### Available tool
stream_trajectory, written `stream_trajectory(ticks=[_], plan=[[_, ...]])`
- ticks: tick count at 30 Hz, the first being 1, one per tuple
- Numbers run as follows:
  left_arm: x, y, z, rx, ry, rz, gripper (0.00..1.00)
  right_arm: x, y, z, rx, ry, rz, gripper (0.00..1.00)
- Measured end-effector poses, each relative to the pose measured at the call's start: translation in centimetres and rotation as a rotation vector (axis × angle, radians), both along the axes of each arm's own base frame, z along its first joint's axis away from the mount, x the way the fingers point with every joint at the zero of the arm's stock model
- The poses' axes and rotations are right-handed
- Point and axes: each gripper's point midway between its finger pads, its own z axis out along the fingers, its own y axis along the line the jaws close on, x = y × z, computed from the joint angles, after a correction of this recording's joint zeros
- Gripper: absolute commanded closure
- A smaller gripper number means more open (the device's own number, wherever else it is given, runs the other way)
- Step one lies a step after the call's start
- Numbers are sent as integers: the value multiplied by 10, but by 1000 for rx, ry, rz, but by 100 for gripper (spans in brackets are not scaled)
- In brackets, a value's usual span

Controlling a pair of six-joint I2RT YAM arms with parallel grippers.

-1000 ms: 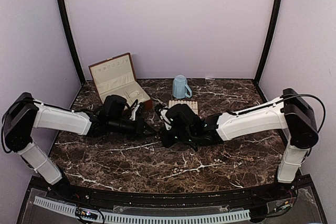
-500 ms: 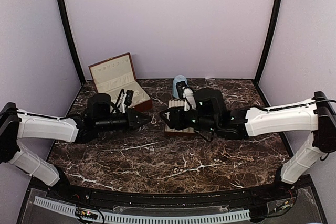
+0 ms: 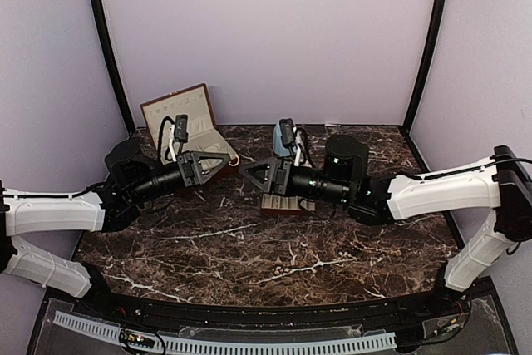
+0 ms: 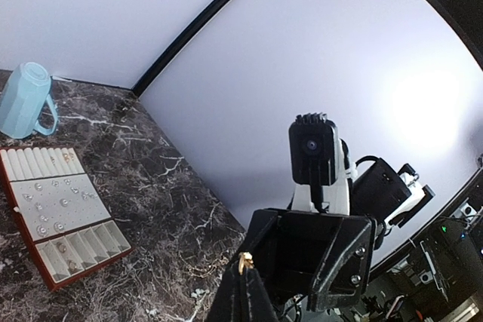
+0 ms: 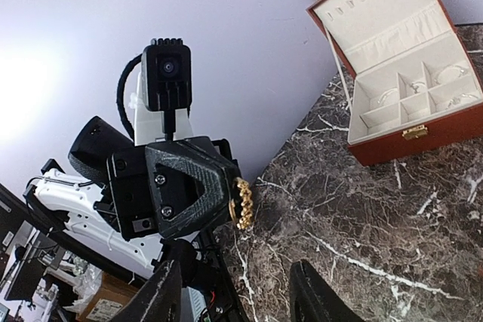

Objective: Organize the mixed jewelry
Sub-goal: Pass from the left arm to the right

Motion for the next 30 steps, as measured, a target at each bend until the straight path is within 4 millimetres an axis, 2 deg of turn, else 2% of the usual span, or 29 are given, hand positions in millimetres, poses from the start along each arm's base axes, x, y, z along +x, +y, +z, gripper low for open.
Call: stream_trajectory(ticks=[8,13,21,30], plan=[[-14,-4,10,-11,-48,-63,100,-2,7,7,49,17,51,72],[-19,-7,11,-9,-63,-88,100,-1,9,12,61,13,56,79],[-23,-8,11,-8,-72,-104,100,0,9,16,73,8,55,86],[-23,-8,12,-7,-75,-102,100,-1,9,21,90,3,65,100]])
